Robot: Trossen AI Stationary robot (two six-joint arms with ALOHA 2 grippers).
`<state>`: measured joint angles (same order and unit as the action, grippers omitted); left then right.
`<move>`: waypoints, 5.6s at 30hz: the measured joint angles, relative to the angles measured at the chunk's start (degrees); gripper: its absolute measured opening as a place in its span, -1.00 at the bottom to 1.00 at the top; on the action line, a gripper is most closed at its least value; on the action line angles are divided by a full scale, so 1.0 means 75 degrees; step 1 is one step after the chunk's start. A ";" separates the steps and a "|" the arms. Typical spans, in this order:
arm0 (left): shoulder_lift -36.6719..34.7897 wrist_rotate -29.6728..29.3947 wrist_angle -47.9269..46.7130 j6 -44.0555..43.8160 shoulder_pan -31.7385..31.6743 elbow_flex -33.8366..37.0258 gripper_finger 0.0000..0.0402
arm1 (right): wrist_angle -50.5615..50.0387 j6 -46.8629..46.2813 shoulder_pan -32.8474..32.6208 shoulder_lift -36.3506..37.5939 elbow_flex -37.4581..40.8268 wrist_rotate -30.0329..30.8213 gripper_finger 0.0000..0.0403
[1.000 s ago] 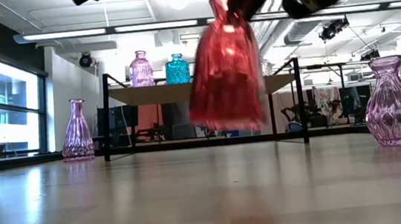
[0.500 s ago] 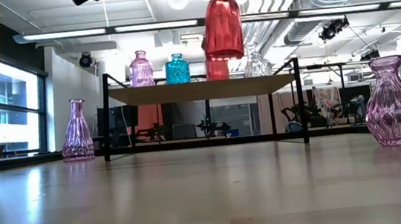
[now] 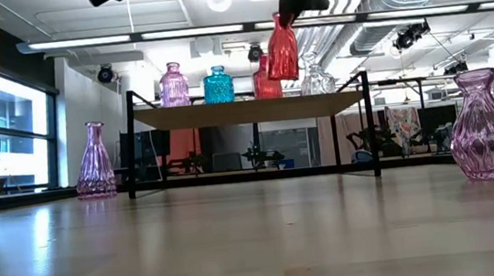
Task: Sort vases onto shelf
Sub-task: Put the bottom red vase on the shelf aligned with the other red vase, then put the top violet vase on the shelf aligned with the other violet vase
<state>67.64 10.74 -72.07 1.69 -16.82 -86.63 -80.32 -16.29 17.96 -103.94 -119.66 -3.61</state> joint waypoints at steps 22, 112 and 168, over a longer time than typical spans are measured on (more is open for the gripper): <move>0.0000 0.0000 0.0000 0.0000 -0.0002 0.0000 -0.48 | 0.0505 0.1470 0.1379 -0.0446 0.0000 -0.1266 -1.00; -0.0003 0.0000 0.0000 0.0000 0.0000 0.0000 -0.48 | 0.1481 0.1637 0.1757 -0.0804 0.0006 -0.0954 -0.79; -0.0003 0.0002 0.0002 0.0000 0.0000 0.0000 -0.48 | -0.1289 -0.1282 -0.2009 0.0552 -0.1360 0.2055 -0.47</move>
<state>67.61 10.76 -72.05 1.69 -16.82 -86.63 -89.99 -25.90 2.89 -99.80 -129.85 11.80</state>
